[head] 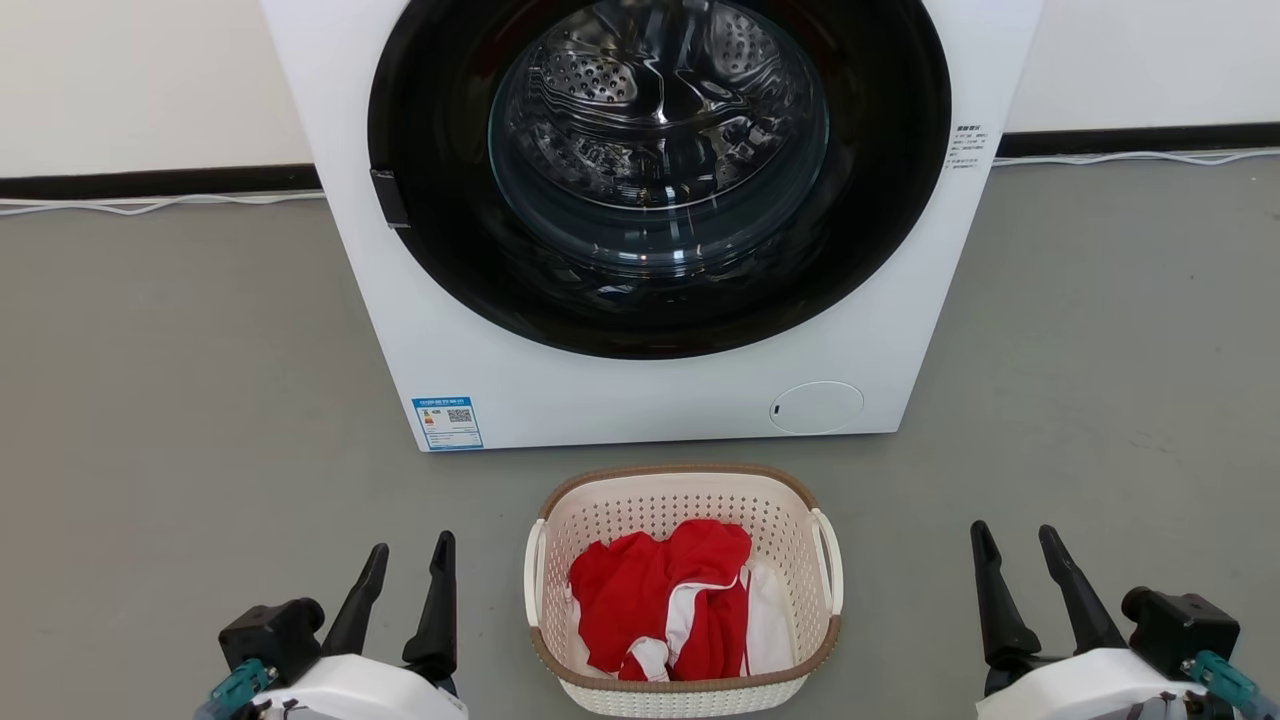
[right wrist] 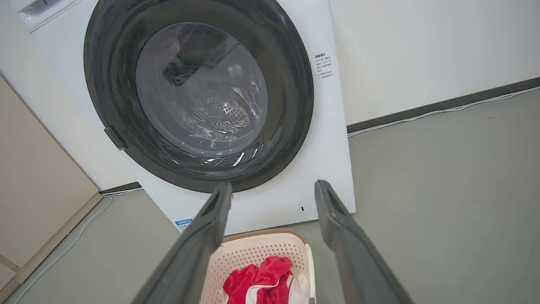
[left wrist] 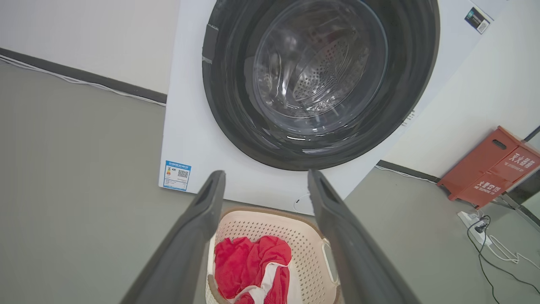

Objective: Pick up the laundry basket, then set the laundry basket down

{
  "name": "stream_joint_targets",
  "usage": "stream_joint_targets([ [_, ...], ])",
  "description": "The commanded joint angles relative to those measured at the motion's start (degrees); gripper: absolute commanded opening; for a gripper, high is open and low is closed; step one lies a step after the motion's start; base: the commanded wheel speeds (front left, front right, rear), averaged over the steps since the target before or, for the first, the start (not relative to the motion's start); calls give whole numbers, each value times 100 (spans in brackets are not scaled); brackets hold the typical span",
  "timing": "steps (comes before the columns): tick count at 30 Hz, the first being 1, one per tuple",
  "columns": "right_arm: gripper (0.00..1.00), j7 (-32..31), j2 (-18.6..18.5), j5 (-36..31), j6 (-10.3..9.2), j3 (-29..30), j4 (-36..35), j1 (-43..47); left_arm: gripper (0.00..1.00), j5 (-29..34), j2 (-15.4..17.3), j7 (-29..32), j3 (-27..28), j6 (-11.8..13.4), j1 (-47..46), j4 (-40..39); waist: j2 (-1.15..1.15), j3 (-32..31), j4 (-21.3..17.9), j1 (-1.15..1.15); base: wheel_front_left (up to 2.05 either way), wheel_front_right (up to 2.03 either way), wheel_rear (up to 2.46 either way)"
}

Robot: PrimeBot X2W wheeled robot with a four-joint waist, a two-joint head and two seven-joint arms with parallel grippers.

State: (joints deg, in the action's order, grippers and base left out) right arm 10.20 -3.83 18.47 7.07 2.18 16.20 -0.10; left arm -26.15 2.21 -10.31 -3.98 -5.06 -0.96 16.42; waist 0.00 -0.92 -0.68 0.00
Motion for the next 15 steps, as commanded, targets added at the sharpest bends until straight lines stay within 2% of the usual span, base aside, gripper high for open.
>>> stream_joint_targets([
  [1, 100, 109, -62, -175, 34, -95, -89, -139, 100, 224, 53, -95, 112, -21, -281, -182, 0, -1, 0, 0, 0, 0, 0],
  [15, 100, 325, -59, -996, 39, -82, 99, -156, 100, 1097, 61, -313, 76, -41, -280, -190, 0, -15, -8, 0, 0, 0, 0],
])
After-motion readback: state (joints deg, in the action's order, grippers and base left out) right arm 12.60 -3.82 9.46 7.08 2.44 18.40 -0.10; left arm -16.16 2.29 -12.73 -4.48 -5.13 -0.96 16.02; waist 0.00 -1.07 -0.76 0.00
